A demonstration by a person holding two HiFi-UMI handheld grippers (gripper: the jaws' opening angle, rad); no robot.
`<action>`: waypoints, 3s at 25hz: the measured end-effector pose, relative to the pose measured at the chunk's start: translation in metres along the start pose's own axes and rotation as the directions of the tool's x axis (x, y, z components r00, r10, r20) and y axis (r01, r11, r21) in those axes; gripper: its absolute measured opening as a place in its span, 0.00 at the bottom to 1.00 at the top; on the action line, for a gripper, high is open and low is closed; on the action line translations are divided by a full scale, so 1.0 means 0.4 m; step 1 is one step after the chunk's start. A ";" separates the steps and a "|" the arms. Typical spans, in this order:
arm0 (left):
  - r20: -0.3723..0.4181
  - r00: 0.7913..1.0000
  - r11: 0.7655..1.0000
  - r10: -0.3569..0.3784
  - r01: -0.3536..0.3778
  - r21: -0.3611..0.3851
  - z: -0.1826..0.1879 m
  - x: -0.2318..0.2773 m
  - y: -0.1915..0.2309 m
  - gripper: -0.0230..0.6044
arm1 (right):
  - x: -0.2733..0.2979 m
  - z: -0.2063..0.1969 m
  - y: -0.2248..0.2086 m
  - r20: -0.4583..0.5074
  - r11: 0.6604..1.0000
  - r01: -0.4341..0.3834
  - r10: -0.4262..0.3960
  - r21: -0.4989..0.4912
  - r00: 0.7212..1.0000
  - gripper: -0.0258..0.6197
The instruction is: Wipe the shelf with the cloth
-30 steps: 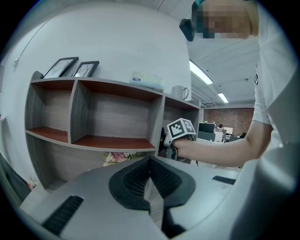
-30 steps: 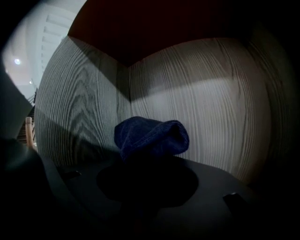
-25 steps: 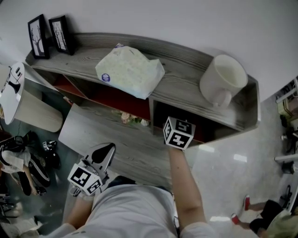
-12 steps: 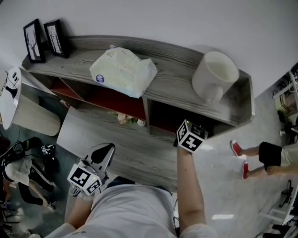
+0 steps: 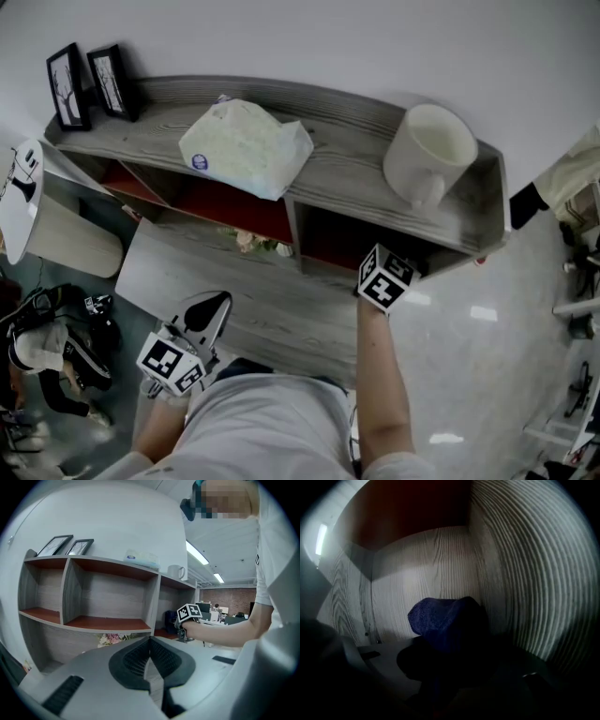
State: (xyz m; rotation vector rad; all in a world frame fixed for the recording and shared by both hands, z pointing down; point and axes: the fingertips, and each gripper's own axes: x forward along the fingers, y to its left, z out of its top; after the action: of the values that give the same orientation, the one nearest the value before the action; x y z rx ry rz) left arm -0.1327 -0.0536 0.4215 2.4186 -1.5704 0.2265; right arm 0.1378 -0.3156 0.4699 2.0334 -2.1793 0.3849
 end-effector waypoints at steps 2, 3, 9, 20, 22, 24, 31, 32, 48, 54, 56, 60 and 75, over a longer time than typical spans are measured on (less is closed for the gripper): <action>0.000 1.000 1.000 0.004 -0.004 -0.003 -0.003 -0.002 0.004 0.06 | 0.006 -0.010 0.006 -0.014 1.000 -0.011 0.011 -0.021 1.000 0.21; -0.001 1.000 1.000 0.005 -0.005 -0.005 -0.005 -0.002 0.005 0.06 | 0.006 -0.011 0.010 -0.020 0.999 -0.011 0.010 -0.036 1.000 0.21; -0.001 1.000 1.000 0.005 -0.005 -0.012 -0.008 -0.001 0.003 0.06 | 0.005 -0.021 0.039 -0.073 0.987 -0.014 0.003 -0.159 0.997 0.21; -0.001 1.000 1.000 0.014 -0.014 -0.022 -0.015 -0.003 0.004 0.06 | 0.015 -0.029 0.135 -0.108 0.956 -0.141 0.116 -0.257 0.987 0.21; 0.000 1.000 0.999 0.021 -0.021 -0.024 -0.016 -0.007 0.008 0.06 | 0.018 -0.035 0.162 -0.116 0.948 -0.183 0.158 -0.261 0.981 0.21; 0.001 1.000 0.999 0.026 -0.026 -0.024 -0.017 -0.011 0.009 0.06 | 0.018 -0.040 0.197 -0.129 0.935 -0.234 0.206 -0.265 0.970 0.21; 0.004 0.999 0.999 0.040 -0.040 -0.017 -0.011 -0.026 0.005 0.06 | 0.009 -0.056 0.338 -0.174 0.873 -0.415 0.380 -0.258 0.908 0.21; 0.006 0.999 0.999 0.044 -0.044 -0.017 -0.010 -0.030 0.007 0.06 | 0.007 -0.059 0.356 -0.178 0.863 -0.432 0.397 -0.262 0.900 0.21; 0.023 0.998 0.997 0.066 -0.065 -0.036 -0.010 -0.059 0.020 0.06 | -0.067 0.018 0.443 -0.121 0.645 -0.356 0.379 -0.676 0.917 0.21; 0.025 0.999 0.999 0.043 -0.042 -0.028 -0.006 -0.047 0.010 0.06 | -0.153 0.089 0.456 -0.045 0.604 -0.297 0.395 -0.739 0.918 0.21; 0.026 0.999 0.999 0.036 -0.035 -0.027 -0.005 -0.044 0.007 0.06 | -0.182 0.113 0.460 -0.019 0.594 -0.271 0.395 -0.757 0.919 0.21; 0.027 0.999 0.999 0.024 -0.024 -0.025 -0.004 -0.039 0.002 0.06 | -0.237 0.159 0.467 0.035 0.577 -0.216 0.392 -0.788 0.919 0.21; 0.028 1.000 1.000 0.013 -0.012 -0.028 -0.008 -0.031 0.001 0.06 | -0.289 0.270 0.487 0.165 0.561 -0.088 0.384 -0.823 0.908 0.21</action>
State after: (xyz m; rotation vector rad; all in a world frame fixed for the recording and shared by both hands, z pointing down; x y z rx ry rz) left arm -0.1382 -0.0422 0.4213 2.4015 -1.5902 0.1731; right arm -0.0386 -0.2236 0.3170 1.3189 -2.1746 -0.8710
